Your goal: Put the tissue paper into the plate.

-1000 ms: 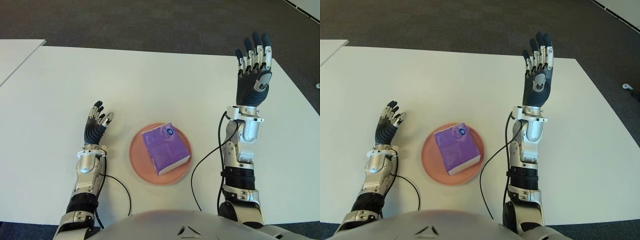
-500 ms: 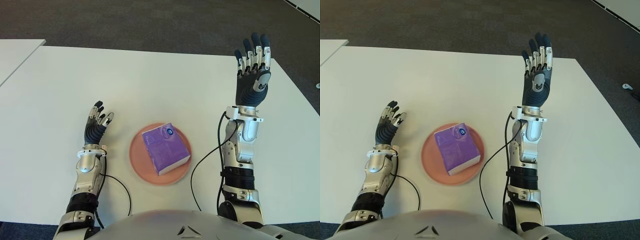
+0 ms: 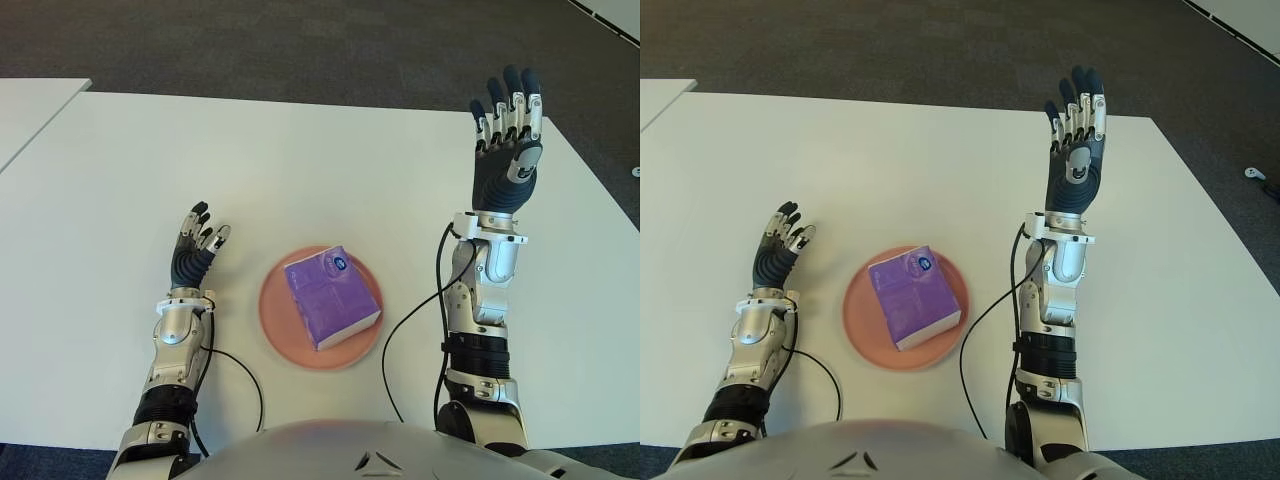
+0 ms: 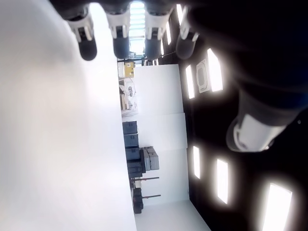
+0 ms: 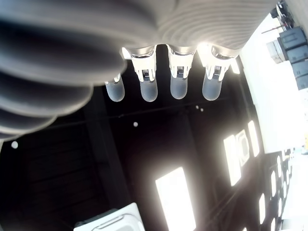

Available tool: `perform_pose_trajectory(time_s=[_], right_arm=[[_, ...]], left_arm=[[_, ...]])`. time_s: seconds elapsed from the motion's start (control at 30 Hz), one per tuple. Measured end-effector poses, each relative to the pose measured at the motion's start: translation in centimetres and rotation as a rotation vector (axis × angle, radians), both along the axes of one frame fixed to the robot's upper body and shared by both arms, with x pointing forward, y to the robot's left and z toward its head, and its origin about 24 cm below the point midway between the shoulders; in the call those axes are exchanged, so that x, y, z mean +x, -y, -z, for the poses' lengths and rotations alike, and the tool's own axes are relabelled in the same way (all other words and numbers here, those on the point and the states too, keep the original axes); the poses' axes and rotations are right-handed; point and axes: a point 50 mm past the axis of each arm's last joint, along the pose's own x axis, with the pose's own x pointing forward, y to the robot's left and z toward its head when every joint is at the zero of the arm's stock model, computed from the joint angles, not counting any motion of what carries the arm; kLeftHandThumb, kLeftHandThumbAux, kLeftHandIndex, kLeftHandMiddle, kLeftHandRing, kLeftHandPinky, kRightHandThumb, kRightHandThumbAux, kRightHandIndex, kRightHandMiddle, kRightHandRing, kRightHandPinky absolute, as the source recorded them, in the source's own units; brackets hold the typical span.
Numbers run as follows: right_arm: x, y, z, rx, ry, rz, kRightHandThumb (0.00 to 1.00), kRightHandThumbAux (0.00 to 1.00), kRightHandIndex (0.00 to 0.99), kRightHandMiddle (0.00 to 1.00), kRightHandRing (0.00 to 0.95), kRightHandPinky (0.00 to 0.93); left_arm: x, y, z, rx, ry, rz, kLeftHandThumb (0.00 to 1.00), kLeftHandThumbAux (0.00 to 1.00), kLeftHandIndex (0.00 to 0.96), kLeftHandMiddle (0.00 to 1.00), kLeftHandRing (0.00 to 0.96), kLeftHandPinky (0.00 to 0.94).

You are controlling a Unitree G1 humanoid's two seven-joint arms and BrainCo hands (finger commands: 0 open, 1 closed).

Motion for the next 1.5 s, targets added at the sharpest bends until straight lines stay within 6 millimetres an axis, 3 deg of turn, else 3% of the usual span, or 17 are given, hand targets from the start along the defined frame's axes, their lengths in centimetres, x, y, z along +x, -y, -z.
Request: perform_pose_trajectory(time_s=[0.1, 0.37, 0.67, 0.97, 1.5], right_arm=[[0.8, 0.1, 1.3, -0.015, -0.052, 0.033, 0.045, 0.531, 0.000, 0.000, 0.000, 0.000], [2.3, 0.9, 8.1, -0.019, -0.365, 0.100, 0.067, 0.516, 0.000, 0.000, 0.000, 0.000], [1.3, 2.2, 16.0, -0.061, -0.737, 0.201, 0.067, 0.517, 0.000, 0.000, 0.000, 0.000], [1.0, 4.3, 16.2, -0.108, -0.710, 0.345, 0.047, 0.527, 0.000, 0.000, 0.000, 0.000], [-0.1, 3.9, 15.8, -0.145, -0.655, 0.336, 0.015, 0.516, 0.000, 0.000, 0.000, 0.000]], left_arm=[[0.0, 0.0, 0.0, 0.000, 0.002, -0.001, 0.000, 0.567, 0.000, 0.000, 0.000, 0.000], [0.0, 0.0, -0.1, -0.001, 0.004, -0.001, 0.000, 0.572, 0.000, 0.000, 0.000, 0.000], [0.1, 0.0, -0.2, -0.003, 0.008, -0.001, 0.000, 0.564, 0.000, 0.000, 0.000, 0.000], [0.3, 0.0, -0.2, -0.007, 0.007, -0.001, 0.000, 0.561, 0.000, 0.000, 0.000, 0.000], [0.3, 0.0, -0.1, -0.013, 0.002, -0.004, 0.000, 0.561, 0.000, 0.000, 0.000, 0.000]])
